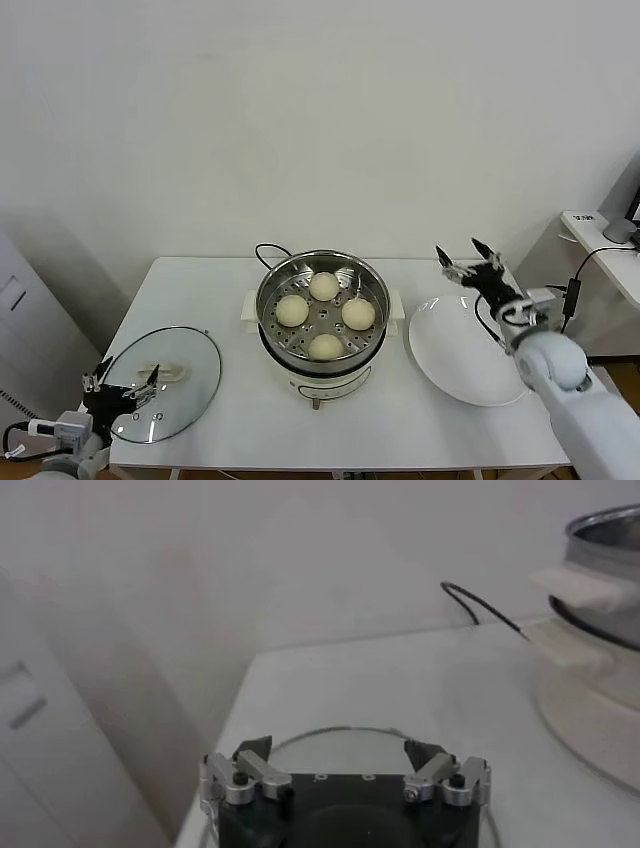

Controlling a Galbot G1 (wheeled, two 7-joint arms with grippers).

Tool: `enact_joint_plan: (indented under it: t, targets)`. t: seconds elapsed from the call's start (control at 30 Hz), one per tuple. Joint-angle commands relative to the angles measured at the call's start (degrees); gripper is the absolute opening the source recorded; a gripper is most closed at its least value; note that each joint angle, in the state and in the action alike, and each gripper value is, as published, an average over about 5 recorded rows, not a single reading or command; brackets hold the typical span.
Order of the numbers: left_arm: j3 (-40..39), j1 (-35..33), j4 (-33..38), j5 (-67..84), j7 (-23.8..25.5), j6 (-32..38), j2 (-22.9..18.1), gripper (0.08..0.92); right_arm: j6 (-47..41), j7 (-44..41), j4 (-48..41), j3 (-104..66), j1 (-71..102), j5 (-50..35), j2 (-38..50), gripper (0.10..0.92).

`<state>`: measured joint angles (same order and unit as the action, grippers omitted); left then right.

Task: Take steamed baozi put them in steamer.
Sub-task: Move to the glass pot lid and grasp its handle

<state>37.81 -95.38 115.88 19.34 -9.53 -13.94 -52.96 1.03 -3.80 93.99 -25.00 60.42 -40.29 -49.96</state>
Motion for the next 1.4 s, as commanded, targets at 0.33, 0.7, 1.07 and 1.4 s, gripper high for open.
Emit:
enact_joint_plan:
  t: [0.33, 0.7, 1.07, 1.4]
  targets:
    - [1.89, 0.46, -18.6, -70.98, 2.61, 25.97, -3.7, 0.823, 3.39, -2.68, 0.18, -16.06, 16.36, 7.86, -14.38, 0.823]
    - [2.15, 5.28, -23.67, -95.56, -7.94, 31.61, -9.54, 0.823, 3.55, -3.07, -1.21, -16.5, 15.89, 8.04, -15.51, 0.823]
    - [2.55, 11.26, -27.57, -98.38, -10.37, 31.65, -10.74, 0.823, 4.13, -4.09, -2.6, -16.29, 15.67, 9.12, -16.36, 0.823]
    - [1.94, 15.51, -31.12, -99.37, -10.19, 31.31, -11.31, 0.823, 4.19, -4.44, -2.96, -16.36, 15.41, 9.29, -16.1, 0.823]
